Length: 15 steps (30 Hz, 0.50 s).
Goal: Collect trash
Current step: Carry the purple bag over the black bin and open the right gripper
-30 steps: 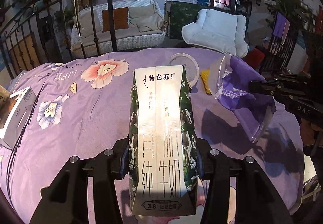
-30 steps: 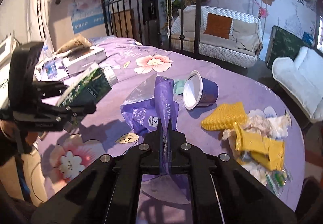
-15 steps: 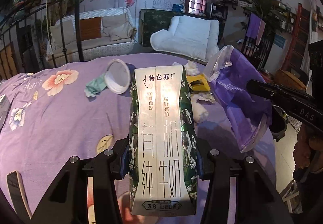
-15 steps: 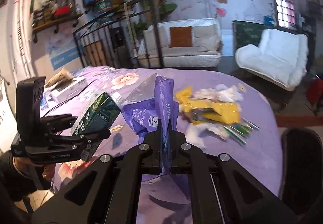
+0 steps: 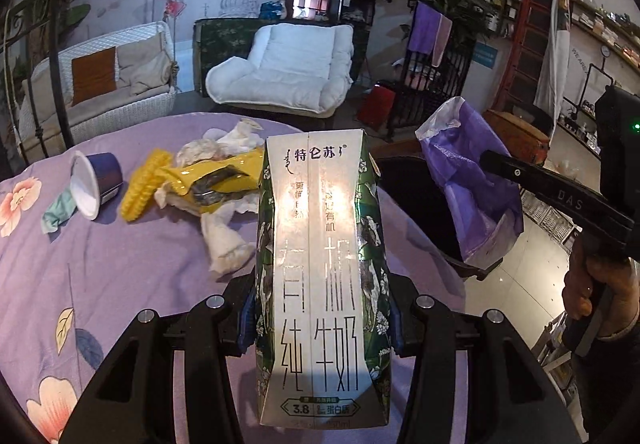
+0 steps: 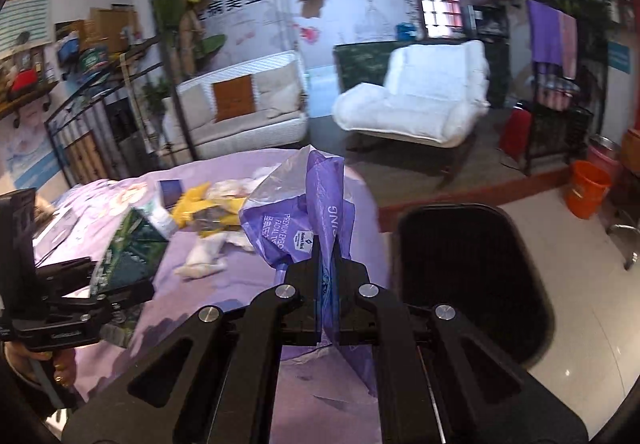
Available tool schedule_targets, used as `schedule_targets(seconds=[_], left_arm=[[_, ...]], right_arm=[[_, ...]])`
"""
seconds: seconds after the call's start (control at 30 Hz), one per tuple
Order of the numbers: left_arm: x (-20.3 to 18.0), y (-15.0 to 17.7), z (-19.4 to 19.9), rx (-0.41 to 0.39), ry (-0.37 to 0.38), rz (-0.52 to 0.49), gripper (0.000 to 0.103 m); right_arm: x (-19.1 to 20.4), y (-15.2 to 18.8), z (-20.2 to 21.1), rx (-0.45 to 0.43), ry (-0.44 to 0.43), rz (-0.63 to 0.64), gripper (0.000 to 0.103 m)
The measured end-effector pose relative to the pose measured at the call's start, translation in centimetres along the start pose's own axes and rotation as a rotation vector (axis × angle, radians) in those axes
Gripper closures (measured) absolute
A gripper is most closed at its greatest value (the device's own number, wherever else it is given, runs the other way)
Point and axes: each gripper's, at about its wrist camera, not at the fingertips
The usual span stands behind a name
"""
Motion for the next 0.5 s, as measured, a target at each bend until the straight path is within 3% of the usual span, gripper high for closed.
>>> schedule_targets(seconds=[0.27, 0.5], left_arm=[[-2.7, -1.4, -2.7, 0.038, 0.071, -0.039, 0.054], [-4.8, -1.9, -4.2, 0.061, 0.108, -0.068, 0.054]], right_arm=[[-5.6, 0.4, -1.9, 0.018, 0.121, -0.090, 0.099], [-9.6, 0.7, -6.7, 0.089, 0.181, -0.160, 0.099]])
Point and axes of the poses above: each gripper's, at about its wrist camera, not at the fingertips, and z roughly against the way its jaws point, x to its left, y to its underside, and after that the axes turned 11 degrees about x, right-handed
